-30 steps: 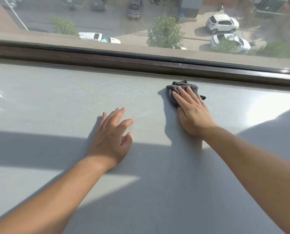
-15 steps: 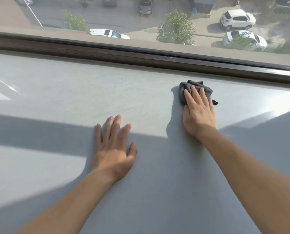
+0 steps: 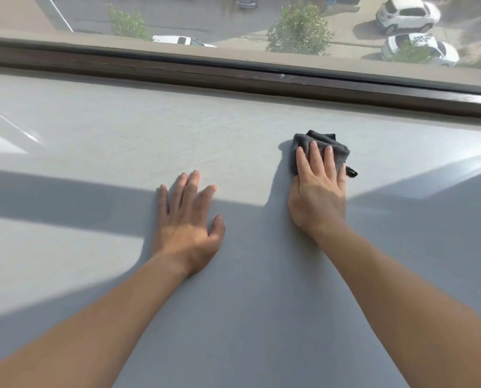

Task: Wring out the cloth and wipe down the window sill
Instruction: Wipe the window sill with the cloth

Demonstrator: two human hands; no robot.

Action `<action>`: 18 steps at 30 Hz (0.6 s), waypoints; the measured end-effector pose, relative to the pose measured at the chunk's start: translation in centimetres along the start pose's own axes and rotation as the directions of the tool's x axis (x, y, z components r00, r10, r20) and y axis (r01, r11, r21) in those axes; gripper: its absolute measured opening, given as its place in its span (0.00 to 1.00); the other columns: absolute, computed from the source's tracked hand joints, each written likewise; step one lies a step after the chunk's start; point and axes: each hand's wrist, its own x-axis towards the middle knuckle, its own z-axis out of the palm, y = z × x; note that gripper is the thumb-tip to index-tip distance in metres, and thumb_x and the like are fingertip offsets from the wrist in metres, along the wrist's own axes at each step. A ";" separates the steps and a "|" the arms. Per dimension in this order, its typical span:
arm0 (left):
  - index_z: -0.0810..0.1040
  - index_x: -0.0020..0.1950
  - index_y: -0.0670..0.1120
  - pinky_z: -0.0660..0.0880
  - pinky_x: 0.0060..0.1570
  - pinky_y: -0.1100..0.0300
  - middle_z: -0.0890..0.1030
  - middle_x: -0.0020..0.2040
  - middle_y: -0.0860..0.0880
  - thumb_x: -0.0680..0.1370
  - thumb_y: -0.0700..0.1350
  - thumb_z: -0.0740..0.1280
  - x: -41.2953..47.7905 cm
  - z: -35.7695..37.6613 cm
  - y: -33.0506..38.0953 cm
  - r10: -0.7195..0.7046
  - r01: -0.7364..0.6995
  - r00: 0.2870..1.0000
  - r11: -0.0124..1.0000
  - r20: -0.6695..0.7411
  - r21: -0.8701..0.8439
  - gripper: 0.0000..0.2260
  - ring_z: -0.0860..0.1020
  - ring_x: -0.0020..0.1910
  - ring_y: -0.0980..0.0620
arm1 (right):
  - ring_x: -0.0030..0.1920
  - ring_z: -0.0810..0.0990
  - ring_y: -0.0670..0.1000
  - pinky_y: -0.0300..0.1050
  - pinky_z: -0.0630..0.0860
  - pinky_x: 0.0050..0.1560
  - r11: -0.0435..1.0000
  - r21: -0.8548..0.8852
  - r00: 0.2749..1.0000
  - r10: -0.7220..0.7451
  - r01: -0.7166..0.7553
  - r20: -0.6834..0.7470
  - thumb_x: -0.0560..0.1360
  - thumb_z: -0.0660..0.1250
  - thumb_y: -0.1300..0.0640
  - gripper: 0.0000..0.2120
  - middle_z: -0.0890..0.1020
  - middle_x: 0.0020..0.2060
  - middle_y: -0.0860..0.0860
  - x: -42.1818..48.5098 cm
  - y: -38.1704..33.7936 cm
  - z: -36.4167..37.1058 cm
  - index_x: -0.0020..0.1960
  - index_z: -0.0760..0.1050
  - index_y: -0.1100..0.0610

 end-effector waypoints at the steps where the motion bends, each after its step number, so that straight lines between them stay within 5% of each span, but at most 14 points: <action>1: 0.65 0.74 0.51 0.42 0.77 0.41 0.57 0.81 0.46 0.75 0.58 0.51 0.0 0.0 0.0 0.000 0.000 1.000 1.000 -0.006 -0.001 0.28 0.49 0.80 0.48 | 0.81 0.44 0.54 0.59 0.43 0.79 0.998 0.000 0.998 -0.063 0.063 0.003 0.81 0.53 0.55 0.29 0.52 0.82 0.48 -1.6 -1.3 0.6 0.81 0.53 0.50; 6: 0.64 0.74 0.52 0.40 0.76 0.42 0.56 0.81 0.46 0.76 0.57 0.51 0.0 0.1 -0.4 0.008 -0.008 1.000 1.000 -0.011 0.005 0.27 0.48 0.80 0.48 | 0.81 0.48 0.50 0.55 0.44 0.80 0.916 -0.009 0.910 -0.397 0.401 0.120 0.80 0.55 0.55 0.29 0.55 0.81 0.46 -7.9 -1.7 1.2 0.81 0.57 0.49; 12: 0.58 0.76 0.54 0.36 0.75 0.43 0.50 0.82 0.48 0.76 0.61 0.45 0.0 0.0 -1.1 -0.001 -0.001 0.999 0.999 0.045 0.052 0.30 0.42 0.80 0.50 | 0.81 0.41 0.50 0.53 0.38 0.79 1.000 -0.027 1.000 -0.003 0.003 0.007 0.83 0.51 0.54 0.28 0.49 0.82 0.46 -6.3 0.0 0.0 0.81 0.51 0.48; 16: 0.57 0.78 0.54 0.35 0.75 0.42 0.47 0.82 0.47 0.74 0.62 0.43 0.0 -0.8 -1.3 0.014 -0.019 0.996 0.998 0.086 0.055 0.33 0.40 0.80 0.50 | 0.81 0.46 0.51 0.54 0.42 0.80 0.939 -0.041 0.938 -0.339 0.343 0.077 0.81 0.54 0.54 0.28 0.54 0.81 0.48 -11.0 -3.1 1.6 0.81 0.56 0.50; 18: 0.57 0.79 0.54 0.34 0.75 0.43 0.46 0.82 0.48 0.73 0.62 0.43 -0.1 -1.2 -1.5 0.027 -0.027 0.992 1.000 0.123 -0.002 0.34 0.39 0.80 0.51 | 0.81 0.46 0.48 0.52 0.42 0.80 0.919 -0.033 0.916 -0.388 0.393 0.105 0.81 0.54 0.54 0.27 0.56 0.80 0.47 -11.0 -1.6 0.8 0.80 0.59 0.50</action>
